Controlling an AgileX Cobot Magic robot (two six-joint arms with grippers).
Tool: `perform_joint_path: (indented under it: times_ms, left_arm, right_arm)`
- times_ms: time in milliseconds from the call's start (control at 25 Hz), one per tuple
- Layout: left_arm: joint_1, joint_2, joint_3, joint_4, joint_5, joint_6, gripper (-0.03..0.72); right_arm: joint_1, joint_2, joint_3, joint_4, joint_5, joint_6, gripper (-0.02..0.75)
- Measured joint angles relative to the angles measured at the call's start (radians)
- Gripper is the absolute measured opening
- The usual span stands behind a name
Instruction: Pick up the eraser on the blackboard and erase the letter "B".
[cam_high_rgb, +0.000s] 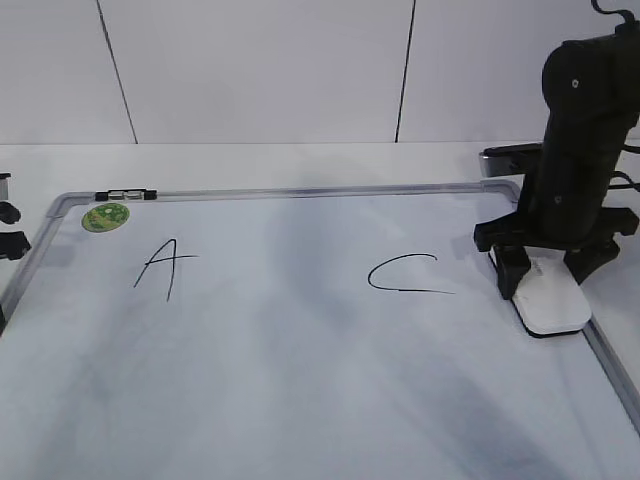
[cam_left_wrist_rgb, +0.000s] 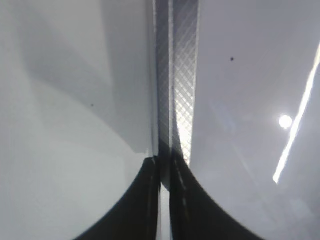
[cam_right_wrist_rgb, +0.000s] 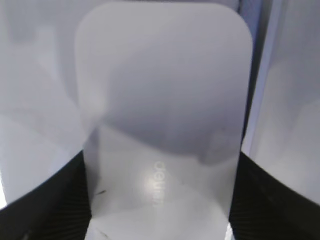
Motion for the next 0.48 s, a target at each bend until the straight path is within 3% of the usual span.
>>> perform_joint_path:
  times_ms: [480]
  left_arm:
    - [0.000, 0.000, 0.000, -0.005, 0.002, 0.000, 0.013]
  right_arm:
    - [0.000, 0.000, 0.000, -0.016, 0.009, 0.004, 0.550]
